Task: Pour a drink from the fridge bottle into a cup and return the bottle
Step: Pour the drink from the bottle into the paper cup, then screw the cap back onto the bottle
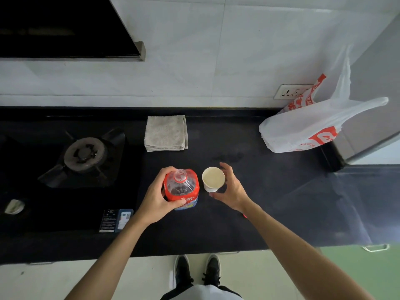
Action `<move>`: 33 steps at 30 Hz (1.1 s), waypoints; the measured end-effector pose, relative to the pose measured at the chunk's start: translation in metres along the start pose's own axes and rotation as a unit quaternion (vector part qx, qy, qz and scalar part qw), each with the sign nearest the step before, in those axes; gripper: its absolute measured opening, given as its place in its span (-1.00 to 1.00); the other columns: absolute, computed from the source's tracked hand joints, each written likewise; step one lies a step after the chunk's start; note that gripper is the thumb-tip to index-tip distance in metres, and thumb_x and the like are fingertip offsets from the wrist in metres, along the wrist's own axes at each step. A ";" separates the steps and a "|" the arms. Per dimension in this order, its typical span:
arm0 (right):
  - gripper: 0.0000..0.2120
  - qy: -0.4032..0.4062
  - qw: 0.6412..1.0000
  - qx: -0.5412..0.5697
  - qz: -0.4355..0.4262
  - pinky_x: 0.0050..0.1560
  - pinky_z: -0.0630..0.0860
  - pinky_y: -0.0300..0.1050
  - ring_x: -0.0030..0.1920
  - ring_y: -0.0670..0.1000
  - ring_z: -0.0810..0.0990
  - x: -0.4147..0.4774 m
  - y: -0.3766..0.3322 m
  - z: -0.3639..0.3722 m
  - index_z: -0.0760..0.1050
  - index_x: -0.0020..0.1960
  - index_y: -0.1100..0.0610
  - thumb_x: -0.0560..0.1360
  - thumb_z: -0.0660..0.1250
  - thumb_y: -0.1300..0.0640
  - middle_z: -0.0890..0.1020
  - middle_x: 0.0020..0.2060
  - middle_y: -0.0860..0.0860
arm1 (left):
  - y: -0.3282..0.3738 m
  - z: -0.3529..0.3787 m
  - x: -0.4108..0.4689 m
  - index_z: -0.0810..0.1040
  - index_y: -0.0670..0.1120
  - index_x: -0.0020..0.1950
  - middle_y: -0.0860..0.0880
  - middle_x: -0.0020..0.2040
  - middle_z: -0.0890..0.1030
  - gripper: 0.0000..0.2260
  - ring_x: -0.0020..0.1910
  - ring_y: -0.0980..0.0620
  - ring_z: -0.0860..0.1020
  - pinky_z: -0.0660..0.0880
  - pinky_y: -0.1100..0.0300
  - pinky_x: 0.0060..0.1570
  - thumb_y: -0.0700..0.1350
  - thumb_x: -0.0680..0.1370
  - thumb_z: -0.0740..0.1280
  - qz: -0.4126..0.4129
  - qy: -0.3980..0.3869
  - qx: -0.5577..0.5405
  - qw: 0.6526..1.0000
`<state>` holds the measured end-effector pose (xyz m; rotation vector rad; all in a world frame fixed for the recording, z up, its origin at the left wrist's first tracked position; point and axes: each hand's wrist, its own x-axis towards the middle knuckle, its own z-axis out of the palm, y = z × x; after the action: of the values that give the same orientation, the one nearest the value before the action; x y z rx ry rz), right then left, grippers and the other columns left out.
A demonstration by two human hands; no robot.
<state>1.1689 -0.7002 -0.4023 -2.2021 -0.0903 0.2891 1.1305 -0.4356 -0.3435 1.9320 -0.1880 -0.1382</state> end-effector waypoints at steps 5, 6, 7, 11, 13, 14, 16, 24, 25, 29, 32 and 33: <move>-0.14 0.050 0.998 -0.021 0.034 0.22 0.40 -0.20 0.21 -0.09 0.45 -0.030 0.021 -0.036 0.19 0.50 0.07 0.35 0.60 0.10 0.42 0.26 -0.07 | -0.002 0.001 -0.001 0.33 0.28 0.33 0.24 0.27 0.44 -0.22 0.34 0.04 0.47 0.59 0.02 0.19 -0.25 0.32 0.62 -0.005 -0.003 -0.011 1.000; -0.23 0.066 0.997 -0.032 0.040 0.16 0.41 -0.20 0.14 -0.09 0.46 -0.037 0.026 -0.043 0.26 0.45 0.07 0.37 0.58 0.09 0.44 0.22 -0.07 | -0.002 0.001 -0.001 0.33 0.32 0.31 0.25 0.27 0.44 -0.21 0.34 0.05 0.47 0.59 0.02 0.19 -0.26 0.32 0.62 -0.007 -0.003 -0.012 1.000; -0.34 0.080 0.995 -0.052 0.040 0.08 0.43 -0.20 0.06 -0.09 0.47 -0.043 0.031 -0.049 0.33 0.39 0.06 0.39 0.56 0.08 0.46 0.14 -0.07 | -0.002 0.001 -0.001 0.33 0.35 0.30 0.27 0.26 0.44 -0.20 0.33 0.08 0.47 0.59 0.02 0.20 -0.28 0.32 0.62 -0.010 -0.003 -0.013 1.000; -0.55 0.040 0.982 -0.177 0.055 -0.09 0.50 -0.11 -0.08 -0.07 0.46 -0.064 0.049 -0.061 0.44 0.26 0.01 0.45 0.47 -0.08 0.44 -0.05 -0.08 | -0.003 0.001 -0.001 0.31 0.39 0.29 0.31 0.26 0.42 -0.18 0.34 0.12 0.46 0.59 0.02 0.20 -0.29 0.33 0.61 -0.017 -0.011 -0.009 1.000; -0.51 -0.008 0.972 -0.223 0.079 -0.06 0.54 -0.05 -0.01 -0.05 0.49 -0.072 0.055 -0.061 0.41 0.29 -0.03 0.45 0.43 -0.18 0.45 0.00 -0.08 | -0.003 0.001 -0.001 0.32 0.32 0.32 0.28 0.27 0.43 -0.20 0.34 0.10 0.46 0.59 0.03 0.19 -0.29 0.33 0.61 -0.014 -0.012 -0.014 1.000; -0.50 -0.025 0.966 -0.239 0.089 -0.04 0.54 -0.04 0.02 -0.03 0.50 -0.074 0.057 -0.060 0.39 0.30 -0.04 0.46 0.41 -0.21 0.46 0.04 -0.07 | -0.003 0.001 -0.001 0.32 0.27 0.34 0.27 0.27 0.43 -0.21 0.34 0.10 0.46 0.59 0.04 0.19 -0.29 0.33 0.61 -0.014 -0.013 -0.016 1.000; -0.51 -0.040 0.961 -0.258 0.095 -0.06 0.55 -0.06 0.00 -0.02 0.54 -0.079 0.059 -0.056 0.38 0.29 -0.05 0.47 0.39 -0.23 0.49 0.06 -0.08 | -0.005 0.001 -0.001 0.33 0.19 0.36 0.25 0.28 0.44 -0.22 0.33 0.10 0.47 0.60 0.05 0.18 -0.30 0.33 0.61 -0.016 -0.017 -0.020 1.000; -0.84 -0.047 0.965 -0.246 0.077 -0.21 0.53 -0.06 -0.17 0.02 0.53 -0.076 0.055 -0.048 0.42 -0.05 -0.02 0.49 0.40 0.04 0.54 -0.17 -0.10 | -0.006 0.001 0.000 0.29 0.22 0.37 0.21 0.31 0.41 -0.22 0.34 0.14 0.45 0.61 0.05 0.17 -0.26 0.35 0.60 -0.027 -0.030 -0.012 0.999; -0.85 -0.036 0.969 -0.232 0.073 -0.22 0.54 -0.04 -0.21 0.03 0.53 -0.074 0.053 -0.049 0.41 -0.09 -0.02 0.47 0.39 0.06 0.53 -0.22 -0.10 | -0.005 0.001 0.000 0.29 0.24 0.37 0.22 0.31 0.41 -0.22 0.34 0.14 0.45 0.60 0.05 0.17 -0.26 0.35 0.60 -0.029 -0.031 -0.015 0.999; -0.86 0.093 0.987 -0.128 0.029 -0.23 0.51 -0.08 -0.31 -0.01 0.53 -0.059 0.026 -0.064 0.52 -0.04 0.03 0.45 0.40 0.19 0.55 -0.26 -0.06 | -0.003 0.000 0.000 0.31 0.29 0.34 0.28 0.26 0.43 -0.23 0.33 0.14 0.47 0.60 0.09 0.16 -0.26 0.35 0.59 -0.036 -0.030 -0.030 0.998; -0.82 0.159 0.986 -0.052 -0.023 -0.19 0.54 -0.14 -0.28 -0.01 0.55 -0.041 -0.023 -0.080 0.60 0.01 0.05 0.46 0.40 0.26 0.57 -0.21 -0.02 | -0.002 0.000 -0.001 0.33 0.28 0.33 0.27 0.25 0.46 -0.24 0.32 0.11 0.49 0.60 0.12 0.15 -0.28 0.35 0.59 -0.036 -0.022 -0.038 0.998; -0.83 0.161 0.986 -0.022 -0.039 -0.18 0.55 -0.17 -0.26 -0.01 0.57 -0.037 -0.044 -0.083 0.58 0.00 0.06 0.46 0.40 0.27 0.58 -0.20 -0.01 | -0.001 0.000 -0.001 0.33 0.31 0.31 0.29 0.24 0.46 -0.24 0.31 0.12 0.49 0.60 0.13 0.15 -0.28 0.35 0.59 -0.037 -0.022 -0.038 0.998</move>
<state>1.1548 -0.7445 -0.3129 -2.2550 -0.0038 -0.1159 1.1298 -0.4353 -0.3445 1.8620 -0.1395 -0.2333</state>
